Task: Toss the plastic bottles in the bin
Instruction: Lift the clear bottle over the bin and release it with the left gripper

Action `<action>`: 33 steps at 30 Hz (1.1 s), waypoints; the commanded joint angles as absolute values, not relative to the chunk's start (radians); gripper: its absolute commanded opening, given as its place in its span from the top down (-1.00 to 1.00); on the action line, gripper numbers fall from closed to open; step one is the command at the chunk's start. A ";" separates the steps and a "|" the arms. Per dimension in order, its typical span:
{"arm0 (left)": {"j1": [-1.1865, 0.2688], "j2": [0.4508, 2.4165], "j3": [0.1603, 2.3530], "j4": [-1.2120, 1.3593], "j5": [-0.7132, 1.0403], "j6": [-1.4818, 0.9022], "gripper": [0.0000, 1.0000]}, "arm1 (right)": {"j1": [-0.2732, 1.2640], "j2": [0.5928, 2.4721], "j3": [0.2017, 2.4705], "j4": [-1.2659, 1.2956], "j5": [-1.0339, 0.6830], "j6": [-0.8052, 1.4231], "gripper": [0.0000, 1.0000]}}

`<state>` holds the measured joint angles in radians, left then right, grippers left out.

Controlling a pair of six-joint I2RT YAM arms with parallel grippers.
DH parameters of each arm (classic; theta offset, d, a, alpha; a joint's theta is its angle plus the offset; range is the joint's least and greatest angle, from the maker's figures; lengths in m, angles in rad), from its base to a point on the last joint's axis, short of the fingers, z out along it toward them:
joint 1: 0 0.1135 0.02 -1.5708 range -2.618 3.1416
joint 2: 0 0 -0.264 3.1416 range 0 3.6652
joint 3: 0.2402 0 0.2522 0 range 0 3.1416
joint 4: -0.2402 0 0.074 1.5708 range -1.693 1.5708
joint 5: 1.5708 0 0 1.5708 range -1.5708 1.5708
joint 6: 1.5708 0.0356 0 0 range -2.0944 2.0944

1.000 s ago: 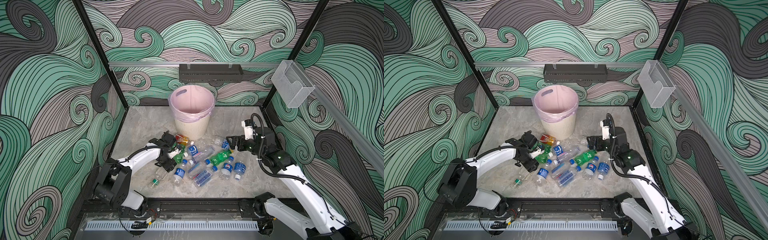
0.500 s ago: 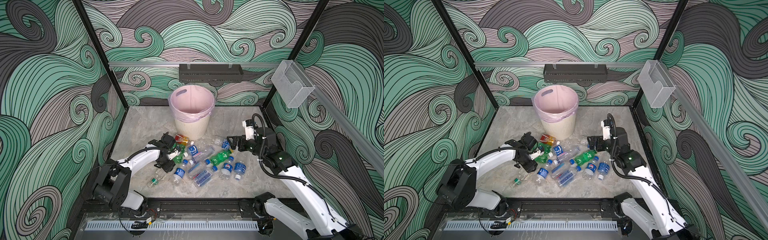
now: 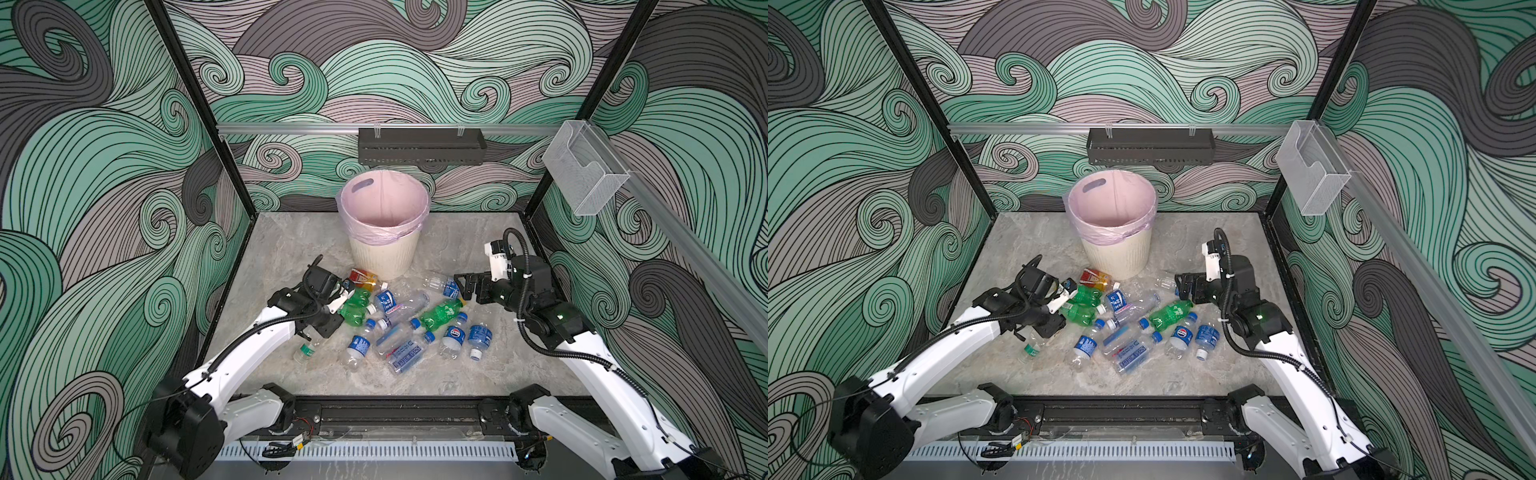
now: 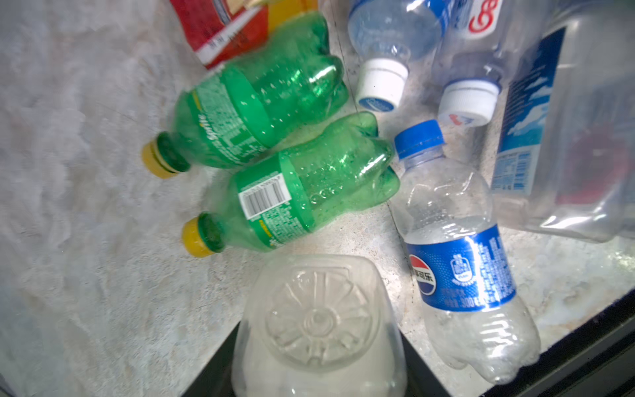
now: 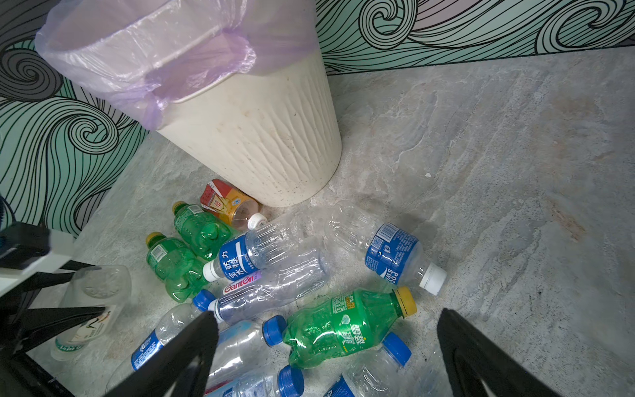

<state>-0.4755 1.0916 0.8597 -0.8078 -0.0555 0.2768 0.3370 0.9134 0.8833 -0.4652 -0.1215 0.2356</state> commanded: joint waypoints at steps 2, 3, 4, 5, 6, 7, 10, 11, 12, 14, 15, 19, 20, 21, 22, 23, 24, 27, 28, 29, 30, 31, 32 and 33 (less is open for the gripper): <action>-0.457 0.993 0.873 -0.795 -0.168 0.223 0.08 | 0.331 0.926 0.868 -0.474 -0.082 0.227 -0.99; -0.445 0.979 0.871 -0.783 -0.186 0.210 0.11 | 0.331 0.931 0.870 -0.478 -0.078 0.227 -0.99; -0.433 0.965 0.873 -0.770 -0.196 0.195 0.12 | 0.331 0.936 0.870 -0.480 -0.076 0.227 -0.99; -0.421 0.954 0.874 -0.757 -0.196 0.180 0.12 | 0.331 0.941 0.870 -0.483 -0.074 0.227 -0.99; -0.414 0.943 0.876 -0.743 -0.196 0.168 0.12 | 0.331 0.946 0.871 -0.487 -0.075 0.226 -0.99; -0.407 0.936 0.881 -0.725 -0.196 0.157 0.12 | 0.331 0.950 0.874 -0.491 -0.074 0.226 -0.99; -0.399 0.944 0.960 -0.702 -0.172 0.133 0.11 | 0.331 0.960 0.883 -0.507 -0.072 0.223 -0.99; -0.399 0.967 1.022 -0.715 -0.163 0.125 0.11 | 0.331 0.963 0.885 -0.512 -0.067 0.224 -0.99; -0.399 0.995 1.088 -0.732 -0.159 0.122 0.11 | 0.330 0.966 0.888 -0.515 -0.066 0.223 -0.99; -0.399 1.082 1.278 -0.775 -0.148 0.121 0.11 | 0.331 0.975 0.892 -0.525 -0.065 0.223 -0.99; -0.398 1.122 1.370 -0.788 -0.134 0.123 0.11 | 0.331 0.978 0.893 -0.527 -0.065 0.227 -0.99; -0.396 1.354 1.818 -0.788 -0.035 0.119 0.10 | 0.331 0.991 0.886 -0.524 -0.072 0.250 -0.99; -0.395 1.409 1.921 -0.783 -0.013 0.108 0.08 | 0.331 0.992 0.884 -0.520 -0.073 0.256 -0.99; -0.396 1.505 2.055 -0.779 0.008 0.088 0.04 | 0.332 0.994 0.884 -0.519 -0.075 0.262 -0.99; -0.394 1.588 2.187 -0.784 0.022 0.061 -0.08 | 0.331 0.994 0.884 -0.521 -0.075 0.266 -0.99; -0.393 1.657 2.302 -0.792 0.019 0.033 -0.30 | 0.330 0.995 0.884 -0.527 -0.072 0.270 -0.99; -0.392 1.736 2.423 -0.805 0.011 0.003 -0.59 | 0.331 0.994 0.886 -0.534 -0.071 0.274 -0.99; -0.390 1.881 2.650 -0.864 0.005 -0.031 -0.97 | 0.330 0.987 0.888 -0.577 -0.051 0.281 -0.99; -0.388 1.887 2.655 -0.870 0.006 -0.035 -0.97 | 0.331 0.978 0.888 -0.598 -0.041 0.281 -0.99; -0.390 1.874 2.629 -0.868 0.006 -0.037 -0.97 | 0.330 0.970 0.887 -0.615 -0.029 0.282 -0.99; -0.389 1.843 2.568 -0.850 0.005 -0.036 -0.97 | 0.330 0.958 0.882 -0.634 -0.014 0.283 -0.99; -0.390 1.798 2.479 -0.816 0.001 -0.033 -0.97 | 0.330 0.946 0.879 -0.648 0.000 0.285 -0.99; -0.390 1.751 2.393 -0.776 -0.003 -0.031 -0.97 | 0.330 0.936 0.875 -0.659 0.009 0.287 -0.99; -0.390 1.691 2.287 -0.728 -0.009 -0.028 -0.97 | 0.330 0.926 0.873 -0.674 0.013 0.290 -0.99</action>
